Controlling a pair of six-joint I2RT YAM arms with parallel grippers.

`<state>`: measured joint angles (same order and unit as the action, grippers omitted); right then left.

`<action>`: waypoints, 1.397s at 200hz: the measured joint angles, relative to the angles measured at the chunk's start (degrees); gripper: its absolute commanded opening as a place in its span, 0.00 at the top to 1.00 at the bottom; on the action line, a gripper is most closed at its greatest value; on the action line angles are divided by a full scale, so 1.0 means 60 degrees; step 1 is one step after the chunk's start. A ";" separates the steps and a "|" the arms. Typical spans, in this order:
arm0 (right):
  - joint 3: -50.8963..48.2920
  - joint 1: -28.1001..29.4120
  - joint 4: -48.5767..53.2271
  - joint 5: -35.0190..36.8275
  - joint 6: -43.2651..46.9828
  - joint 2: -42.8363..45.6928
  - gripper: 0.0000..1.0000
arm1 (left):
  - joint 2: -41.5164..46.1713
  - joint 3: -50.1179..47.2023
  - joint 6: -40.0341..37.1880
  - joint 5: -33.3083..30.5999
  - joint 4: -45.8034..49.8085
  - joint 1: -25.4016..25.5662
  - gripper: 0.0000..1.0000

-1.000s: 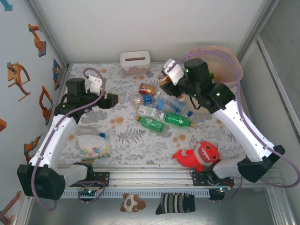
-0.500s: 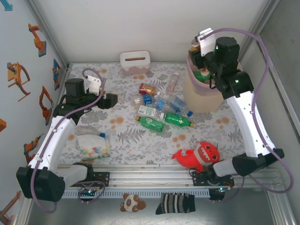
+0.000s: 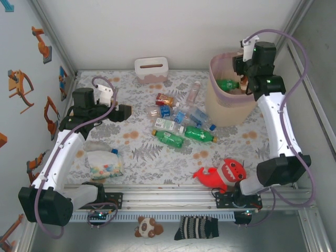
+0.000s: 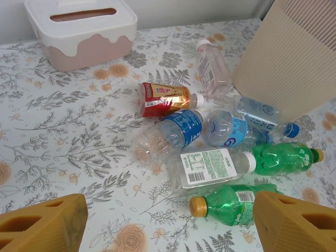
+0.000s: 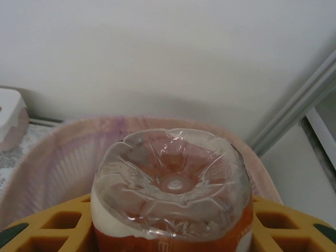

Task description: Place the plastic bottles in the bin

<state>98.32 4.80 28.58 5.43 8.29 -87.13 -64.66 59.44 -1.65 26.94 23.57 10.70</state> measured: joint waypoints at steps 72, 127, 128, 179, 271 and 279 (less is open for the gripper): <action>-0.0630 -0.0914 0.0335 -0.0033 -0.0138 -0.1421 0.61 | 0.0000 -0.0018 0.0029 0.0087 -0.0015 -0.0106 0.18; -0.0659 -0.0958 0.0736 0.0087 -0.0124 -0.2353 0.61 | 0.0000 -0.0018 0.0080 0.0109 -0.0062 -0.0113 0.18; -0.0659 -0.0958 0.0743 0.0091 -0.0124 -0.2368 0.61 | 0.0000 -0.0018 0.0080 0.0109 -0.0062 -0.0113 0.18; -0.0477 -0.0954 0.1147 0.0113 0.0015 -0.3166 0.60 | 0.0000 -0.0018 0.0142 0.0204 -0.0069 -0.0168 0.18; -0.0219 -0.1020 0.1180 0.0324 -0.0007 -0.3829 0.44 | 0.0109 -0.0044 0.0146 0.0204 -0.0073 -0.0237 0.18; -0.0219 -0.1020 0.1184 0.0324 -0.0029 -0.3814 0.41 | 0.0124 -0.0051 0.0146 0.0208 -0.0076 -0.0237 0.18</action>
<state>97.01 -1.32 35.68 7.38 8.12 -110.02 -63.92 59.13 -0.78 28.18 23.11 9.28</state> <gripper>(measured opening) 0.551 0.820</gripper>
